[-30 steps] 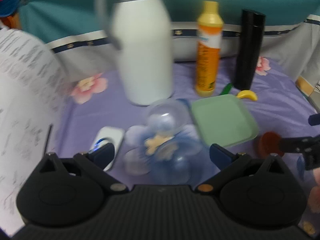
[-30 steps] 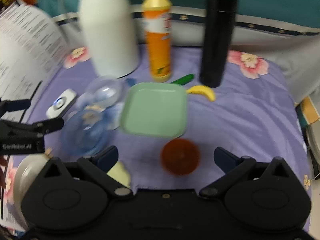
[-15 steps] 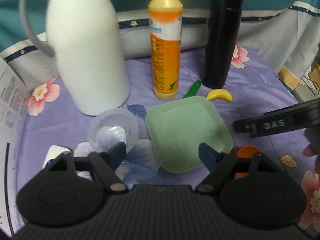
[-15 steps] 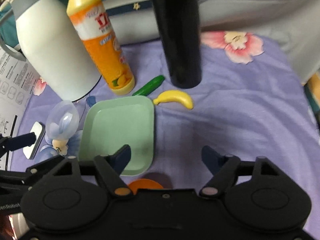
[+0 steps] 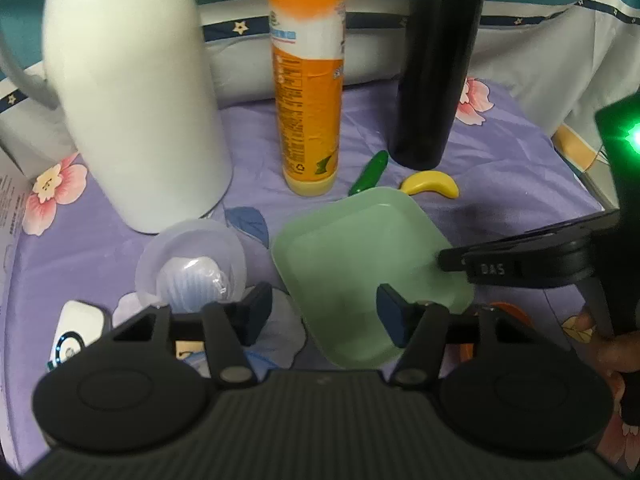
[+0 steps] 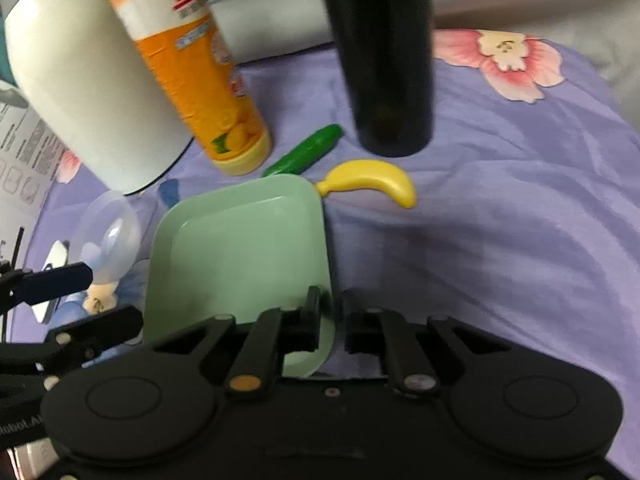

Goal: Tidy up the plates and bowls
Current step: 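Grip the green square plate edge with the left tool while the right tool grips it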

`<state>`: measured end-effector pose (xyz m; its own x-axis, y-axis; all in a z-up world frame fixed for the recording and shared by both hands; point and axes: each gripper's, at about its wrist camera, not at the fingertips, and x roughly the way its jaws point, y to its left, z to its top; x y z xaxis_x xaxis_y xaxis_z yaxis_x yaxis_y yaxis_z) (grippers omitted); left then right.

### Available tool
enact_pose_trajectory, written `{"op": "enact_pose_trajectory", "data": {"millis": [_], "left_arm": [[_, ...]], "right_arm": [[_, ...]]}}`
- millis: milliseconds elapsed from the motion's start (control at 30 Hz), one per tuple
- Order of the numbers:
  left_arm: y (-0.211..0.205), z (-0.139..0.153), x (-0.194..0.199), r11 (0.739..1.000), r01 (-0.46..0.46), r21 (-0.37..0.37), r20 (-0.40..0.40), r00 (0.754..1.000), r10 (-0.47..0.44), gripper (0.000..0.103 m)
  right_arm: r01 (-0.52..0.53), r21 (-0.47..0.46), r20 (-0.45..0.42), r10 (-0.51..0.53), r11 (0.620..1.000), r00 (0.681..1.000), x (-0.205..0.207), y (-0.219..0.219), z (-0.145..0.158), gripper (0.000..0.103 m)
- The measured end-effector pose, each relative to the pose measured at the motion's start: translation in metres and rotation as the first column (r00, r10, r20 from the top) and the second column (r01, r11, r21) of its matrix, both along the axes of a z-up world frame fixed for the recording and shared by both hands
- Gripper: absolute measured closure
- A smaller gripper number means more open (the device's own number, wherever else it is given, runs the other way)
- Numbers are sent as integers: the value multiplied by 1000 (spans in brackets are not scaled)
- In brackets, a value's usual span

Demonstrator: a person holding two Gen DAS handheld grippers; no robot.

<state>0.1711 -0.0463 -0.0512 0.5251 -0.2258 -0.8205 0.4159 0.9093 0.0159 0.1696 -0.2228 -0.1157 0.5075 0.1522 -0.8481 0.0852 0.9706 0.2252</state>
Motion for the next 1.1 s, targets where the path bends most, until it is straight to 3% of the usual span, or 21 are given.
{"op": "enact_pose_trajectory", "data": {"millis": [300,667,700,767,933,1100], "left_arm": [[-19,-23,9,998,-12,69,-52,998,16,47],[-18,-40,19,996,-46,73,-134,989,55,51],[-18,-42,20,997,-47,65,-142,988,56,52],[-17,-44,21,997,-47,55,-157,986,55,77],[-12,-46,22,996,-71,45,-154,985,77,81],[-15,-46,23,996,-69,56,-141,987,76,76]], "right_arm": [[37,15,11,-37,999,999,-4,-11,0,93],[20,0,14,-20,1000,1000,-4,-9,0,92],[19,-1,15,-19,1000,1000,-4,-10,0,92],[19,4,17,-19,1000,1000,-4,-10,0,89],[13,0,19,-13,1000,1000,-4,-8,1,85],[8,-16,27,-7,1000,1000,-3,-1,2,74]]}}
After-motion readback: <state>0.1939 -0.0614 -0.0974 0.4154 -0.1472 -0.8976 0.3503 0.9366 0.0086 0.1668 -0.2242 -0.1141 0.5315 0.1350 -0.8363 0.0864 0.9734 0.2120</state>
